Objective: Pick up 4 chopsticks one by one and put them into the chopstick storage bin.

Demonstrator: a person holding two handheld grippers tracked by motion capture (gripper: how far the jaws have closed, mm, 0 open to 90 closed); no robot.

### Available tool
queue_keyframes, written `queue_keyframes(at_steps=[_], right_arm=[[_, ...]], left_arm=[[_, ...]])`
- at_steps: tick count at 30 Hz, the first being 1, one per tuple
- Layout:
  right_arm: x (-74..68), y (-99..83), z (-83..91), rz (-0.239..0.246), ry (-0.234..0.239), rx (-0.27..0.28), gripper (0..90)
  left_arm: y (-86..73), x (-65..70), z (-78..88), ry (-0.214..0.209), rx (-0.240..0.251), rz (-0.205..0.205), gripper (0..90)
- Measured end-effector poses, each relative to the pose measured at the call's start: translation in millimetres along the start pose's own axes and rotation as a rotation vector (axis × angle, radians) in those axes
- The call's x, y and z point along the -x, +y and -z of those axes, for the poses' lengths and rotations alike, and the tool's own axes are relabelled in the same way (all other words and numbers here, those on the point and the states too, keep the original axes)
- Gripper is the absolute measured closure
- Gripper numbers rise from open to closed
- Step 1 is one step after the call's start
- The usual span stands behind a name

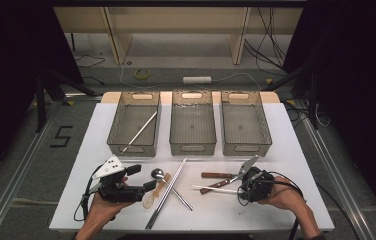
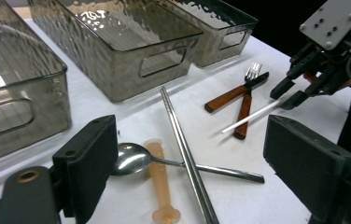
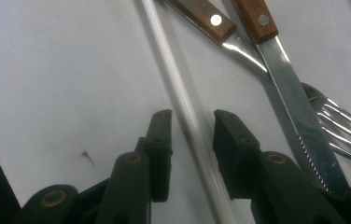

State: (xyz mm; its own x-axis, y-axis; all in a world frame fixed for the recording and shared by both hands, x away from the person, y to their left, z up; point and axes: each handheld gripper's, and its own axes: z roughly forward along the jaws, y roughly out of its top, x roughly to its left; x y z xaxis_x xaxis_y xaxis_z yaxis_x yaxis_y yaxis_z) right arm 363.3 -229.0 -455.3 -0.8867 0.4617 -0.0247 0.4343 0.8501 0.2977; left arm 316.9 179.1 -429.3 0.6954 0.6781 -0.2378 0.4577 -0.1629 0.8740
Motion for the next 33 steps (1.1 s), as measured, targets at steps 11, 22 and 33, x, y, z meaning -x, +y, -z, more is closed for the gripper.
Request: queue_keyframes(at_steps=[11,22,33], right_arm=[[-0.7,3.4,-2.1,0.051,0.008,-0.028,76.7],[-9.5,6.0,-2.1,0.169,-0.019,-0.042,84.8],[-10.9,7.7,16.6,0.152,-0.038,0.038,85.2]], left_arm=[[-0.3,1.4,-4.3,0.000,-0.013,-0.016,17.3],[-0.6,3.5,-7.0,0.001,-0.037,-0.039,17.3],[2.3,5.5,-10.6,-0.018,-0.055,-0.063,17.9]])
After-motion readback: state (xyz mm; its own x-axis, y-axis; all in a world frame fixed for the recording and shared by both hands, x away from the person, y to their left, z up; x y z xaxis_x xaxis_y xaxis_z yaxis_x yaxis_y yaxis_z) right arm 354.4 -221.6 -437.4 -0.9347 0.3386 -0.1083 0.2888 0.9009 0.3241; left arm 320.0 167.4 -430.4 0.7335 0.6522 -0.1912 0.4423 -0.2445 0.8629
